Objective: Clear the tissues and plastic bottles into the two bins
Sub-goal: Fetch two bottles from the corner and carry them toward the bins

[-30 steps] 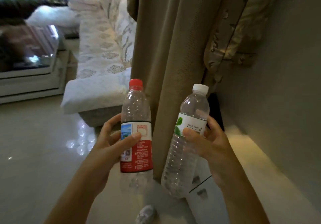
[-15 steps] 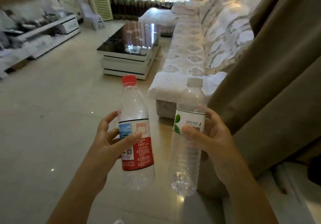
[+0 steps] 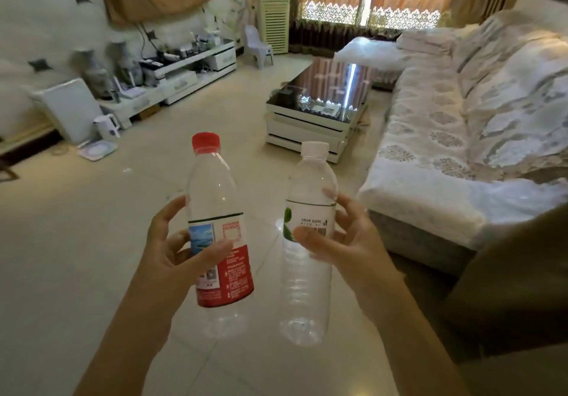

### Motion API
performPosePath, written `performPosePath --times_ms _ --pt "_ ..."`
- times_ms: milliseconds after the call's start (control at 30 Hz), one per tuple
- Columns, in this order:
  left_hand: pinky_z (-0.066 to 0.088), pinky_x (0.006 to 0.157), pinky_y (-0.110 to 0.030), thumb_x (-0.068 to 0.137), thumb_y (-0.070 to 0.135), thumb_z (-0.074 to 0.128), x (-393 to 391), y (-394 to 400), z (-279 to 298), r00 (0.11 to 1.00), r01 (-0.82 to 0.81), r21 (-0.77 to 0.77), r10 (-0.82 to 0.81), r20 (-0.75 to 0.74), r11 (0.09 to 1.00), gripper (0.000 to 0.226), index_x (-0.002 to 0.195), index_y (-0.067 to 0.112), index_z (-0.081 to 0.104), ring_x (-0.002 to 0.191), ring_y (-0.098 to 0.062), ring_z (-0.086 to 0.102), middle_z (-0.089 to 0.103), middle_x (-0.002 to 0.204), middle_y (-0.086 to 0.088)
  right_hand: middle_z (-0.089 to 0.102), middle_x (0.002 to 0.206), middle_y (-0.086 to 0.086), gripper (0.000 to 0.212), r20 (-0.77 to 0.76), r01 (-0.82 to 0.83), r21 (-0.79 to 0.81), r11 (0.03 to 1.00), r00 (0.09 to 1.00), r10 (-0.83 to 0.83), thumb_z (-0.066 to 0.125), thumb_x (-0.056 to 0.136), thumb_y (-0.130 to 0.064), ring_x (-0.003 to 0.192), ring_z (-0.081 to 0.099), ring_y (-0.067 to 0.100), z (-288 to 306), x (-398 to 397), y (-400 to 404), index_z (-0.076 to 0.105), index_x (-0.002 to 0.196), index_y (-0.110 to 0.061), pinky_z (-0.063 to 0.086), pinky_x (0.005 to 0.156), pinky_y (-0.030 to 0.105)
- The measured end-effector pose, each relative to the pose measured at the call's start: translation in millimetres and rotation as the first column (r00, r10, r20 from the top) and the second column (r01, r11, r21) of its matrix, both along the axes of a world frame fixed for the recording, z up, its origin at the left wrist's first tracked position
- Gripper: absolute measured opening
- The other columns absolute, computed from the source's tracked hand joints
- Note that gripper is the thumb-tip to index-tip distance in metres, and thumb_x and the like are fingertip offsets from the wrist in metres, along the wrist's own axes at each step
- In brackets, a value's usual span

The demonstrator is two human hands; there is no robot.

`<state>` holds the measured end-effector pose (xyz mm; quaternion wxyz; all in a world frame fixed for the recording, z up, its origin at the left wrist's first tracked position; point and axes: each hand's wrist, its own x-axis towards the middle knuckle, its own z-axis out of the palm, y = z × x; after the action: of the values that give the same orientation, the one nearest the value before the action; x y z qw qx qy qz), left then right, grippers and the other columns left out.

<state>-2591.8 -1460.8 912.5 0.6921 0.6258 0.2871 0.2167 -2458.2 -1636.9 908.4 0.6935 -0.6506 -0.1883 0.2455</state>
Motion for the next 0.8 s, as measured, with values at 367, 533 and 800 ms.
performPosePath --times_ms 367,533,800 --pt "0.051 0.066 -0.037 0.064 0.015 0.069 3 149 -23 0.950 -0.310 -0.070 0.311 0.002 0.948 0.069 0.118 0.048 0.043 0.098 -0.023 0.063 0.063 0.110 -0.002 0.065 0.113 -0.002 0.085 0.007 -0.187 -0.048 0.981 0.982 0.188 0.082 0.046 -0.039 0.094 0.069 0.016 -2 53 180 0.046 0.123 -0.039 0.057 0.083 0.038" --pt "0.052 0.063 -0.034 0.059 0.022 0.082 58 225 -30 0.941 -0.337 -0.086 0.338 0.000 0.938 0.072 0.112 0.053 0.044 0.096 -0.021 0.063 0.064 0.107 0.001 0.067 0.111 -0.001 0.089 0.016 -0.234 -0.066 0.970 0.972 0.235 0.083 0.047 -0.038 0.094 0.069 0.018 -10 110 265 0.046 0.128 -0.035 0.056 0.082 0.037" --pt "0.055 0.060 -0.032 0.055 0.030 0.085 135 370 -8 0.924 -0.381 -0.057 0.381 -0.009 0.923 0.077 0.114 0.057 0.043 0.093 -0.024 0.065 0.064 0.107 0.007 0.068 0.110 0.000 0.085 0.022 -0.361 -0.052 0.931 0.932 0.363 0.081 0.055 -0.032 0.091 0.070 0.015 3 201 427 0.044 0.132 -0.032 0.053 0.072 0.025"
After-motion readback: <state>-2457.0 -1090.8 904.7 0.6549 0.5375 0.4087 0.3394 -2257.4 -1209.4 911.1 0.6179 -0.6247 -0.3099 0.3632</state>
